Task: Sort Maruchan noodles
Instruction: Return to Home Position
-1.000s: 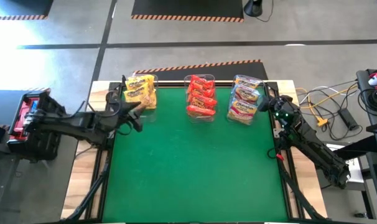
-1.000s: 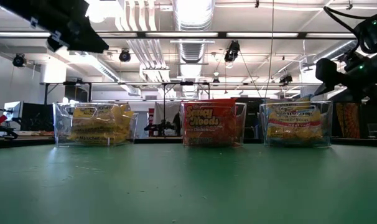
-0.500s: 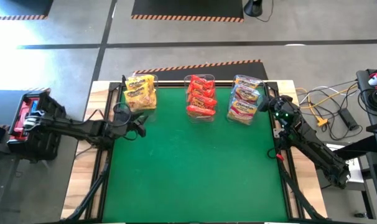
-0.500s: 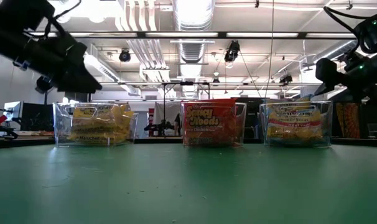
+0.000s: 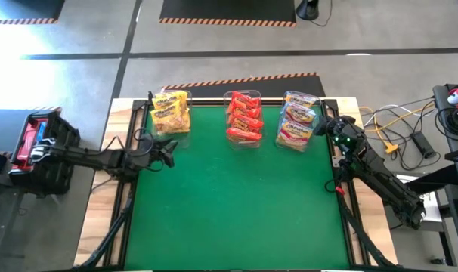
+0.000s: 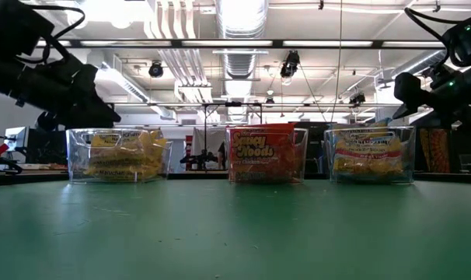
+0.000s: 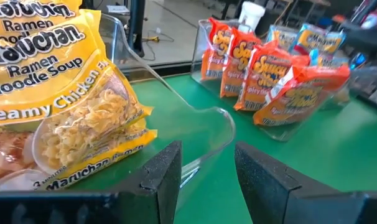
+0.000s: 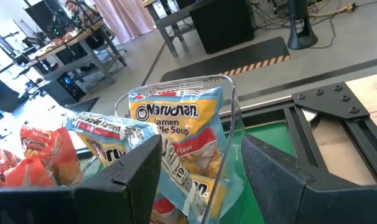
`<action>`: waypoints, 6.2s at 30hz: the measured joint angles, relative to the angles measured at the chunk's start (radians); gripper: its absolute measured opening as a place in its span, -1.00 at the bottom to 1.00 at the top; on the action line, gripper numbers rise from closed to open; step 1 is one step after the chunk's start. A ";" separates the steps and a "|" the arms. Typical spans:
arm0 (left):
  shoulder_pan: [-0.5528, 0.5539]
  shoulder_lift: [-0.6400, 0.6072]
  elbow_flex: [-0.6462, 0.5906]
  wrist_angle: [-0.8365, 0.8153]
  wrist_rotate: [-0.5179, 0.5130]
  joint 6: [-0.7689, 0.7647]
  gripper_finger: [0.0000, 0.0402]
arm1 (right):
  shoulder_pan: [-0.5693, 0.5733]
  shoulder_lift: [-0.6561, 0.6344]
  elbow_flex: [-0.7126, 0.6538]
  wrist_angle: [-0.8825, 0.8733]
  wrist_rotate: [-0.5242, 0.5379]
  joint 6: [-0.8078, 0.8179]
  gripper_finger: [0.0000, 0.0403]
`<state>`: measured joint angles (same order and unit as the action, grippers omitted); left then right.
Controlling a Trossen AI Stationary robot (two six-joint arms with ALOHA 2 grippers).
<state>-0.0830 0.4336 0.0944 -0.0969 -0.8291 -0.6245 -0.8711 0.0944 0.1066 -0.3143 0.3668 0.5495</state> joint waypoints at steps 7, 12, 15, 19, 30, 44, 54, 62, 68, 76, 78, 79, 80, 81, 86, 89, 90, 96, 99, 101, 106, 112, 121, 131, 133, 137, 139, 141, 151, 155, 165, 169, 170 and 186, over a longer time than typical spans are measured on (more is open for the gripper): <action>0.000 -0.064 -0.032 0.011 0.002 0.003 -0.33 | 0.000 0.000 0.000 0.001 0.000 0.000 0.03; 0.000 -0.081 -0.042 0.035 0.002 0.011 -0.33 | 0.000 0.000 0.000 0.001 0.000 0.000 0.03; 0.000 -0.080 -0.051 0.065 0.012 0.012 -0.33 | 0.000 0.000 0.000 0.002 0.000 0.000 0.03; -0.001 -0.080 -0.082 0.163 0.075 0.012 -0.33 | 0.000 0.000 0.000 0.002 0.000 0.000 0.03; -0.001 -0.075 -0.085 0.170 0.087 0.051 -0.33 | 0.000 0.000 0.000 0.002 0.000 0.000 0.03; 0.000 -0.074 -0.076 0.159 0.082 0.064 -0.33 | 0.000 0.000 0.000 0.002 0.000 0.000 0.03; 0.000 -0.074 -0.074 0.161 0.080 0.065 -0.33 | 0.000 0.000 0.000 0.002 0.000 0.000 0.03; 0.000 -0.074 -0.074 0.163 0.080 0.065 -0.33 | 0.000 0.000 0.000 0.002 0.000 0.000 0.03; 0.000 -0.074 -0.073 0.165 0.080 0.065 -0.33 | 0.000 0.000 0.000 0.002 0.000 0.000 0.03; 0.000 -0.074 -0.073 0.165 0.080 0.065 -0.33 | 0.000 0.000 0.000 0.002 0.000 0.000 0.03; 0.000 -0.074 -0.073 0.164 0.080 0.065 -0.33 | 0.000 0.000 0.000 0.002 0.000 0.000 0.03; 0.000 -0.074 -0.073 0.164 0.080 0.065 -0.33 | 0.000 0.000 0.000 0.002 0.000 0.000 0.03; 0.000 -0.074 -0.073 0.164 0.080 0.065 -0.33 | 0.000 0.000 0.000 0.002 0.000 0.000 0.03; 0.000 -0.074 -0.073 0.164 0.080 0.065 -0.33 | 0.000 0.000 0.000 0.002 0.000 0.000 0.03; 0.000 -0.074 -0.073 0.164 0.080 0.065 -0.33 | 0.000 0.000 0.000 0.002 0.000 0.000 0.03; -0.001 -0.074 -0.073 0.164 0.080 0.065 -0.33 | 0.000 0.000 0.000 0.002 0.000 0.000 0.03; -0.001 -0.074 -0.073 0.164 0.080 0.065 -0.33 | 0.000 0.000 0.000 0.002 0.000 0.000 0.03; 0.000 -0.074 -0.073 0.163 0.080 0.065 -0.33 | 0.000 0.000 0.000 0.002 0.000 0.000 0.03; -0.001 -0.074 -0.073 0.163 0.080 0.065 -0.33 | 0.000 0.000 0.000 0.002 0.000 0.000 0.03; 0.000 -0.074 -0.073 0.163 0.080 0.065 -0.33 | 0.000 0.000 0.000 0.002 0.000 0.000 0.03; 0.000 -0.074 -0.073 0.163 0.080 0.065 -0.33 | 0.000 0.000 0.000 0.002 0.000 0.000 0.03; 0.000 -0.074 -0.073 0.163 0.080 0.065 -0.33 | 0.000 0.000 0.000 0.002 0.000 0.000 0.03; 0.000 -0.074 -0.073 0.163 0.080 0.065 -0.33 | 0.000 0.000 0.000 0.002 0.000 0.000 0.03; 0.000 -0.074 -0.073 0.163 0.080 0.065 -0.33 | 0.000 0.000 0.000 0.002 0.000 0.000 0.03; 0.000 -0.074 -0.073 0.163 0.081 0.065 -0.33 | 0.000 0.000 0.000 0.002 0.000 0.000 0.03; 0.000 -0.074 -0.073 0.163 0.081 0.065 -0.33 | 0.000 0.000 0.000 0.002 0.000 0.000 0.03; 0.000 -0.074 -0.072 0.163 0.080 0.065 -0.33 | 0.000 0.000 0.000 0.002 0.000 0.000 0.03; 0.000 -0.074 -0.072 0.163 0.080 0.065 -0.33 | 0.000 0.000 0.000 0.002 0.000 0.000 0.03; -0.001 -0.074 -0.072 0.163 0.081 0.065 -0.33 | 0.000 0.000 0.000 0.002 0.000 0.000 0.03; -0.001 -0.074 -0.072 0.164 0.081 0.065 -0.33 | 0.000 0.000 0.000 0.002 0.000 0.000 0.03; -0.001 -0.074 -0.072 0.163 0.081 0.065 -0.33 | 0.000 0.000 0.000 0.002 0.000 0.000 0.03; -0.001 -0.074 -0.072 0.163 0.081 0.065 -0.33 | 0.000 0.000 0.000 0.002 0.000 0.000 0.03; -0.001 -0.074 -0.072 0.163 0.081 0.065 -0.33 | 0.000 0.000 0.000 0.002 0.000 0.000 0.03; -0.001 -0.074 -0.072 0.164 0.080 0.065 -0.33 | 0.000 0.000 0.000 0.002 0.000 0.000 0.03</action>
<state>-0.0837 0.3595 0.0219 0.0666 -0.7486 -0.5591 -0.8710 0.0943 0.1065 -0.3122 0.3666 0.5495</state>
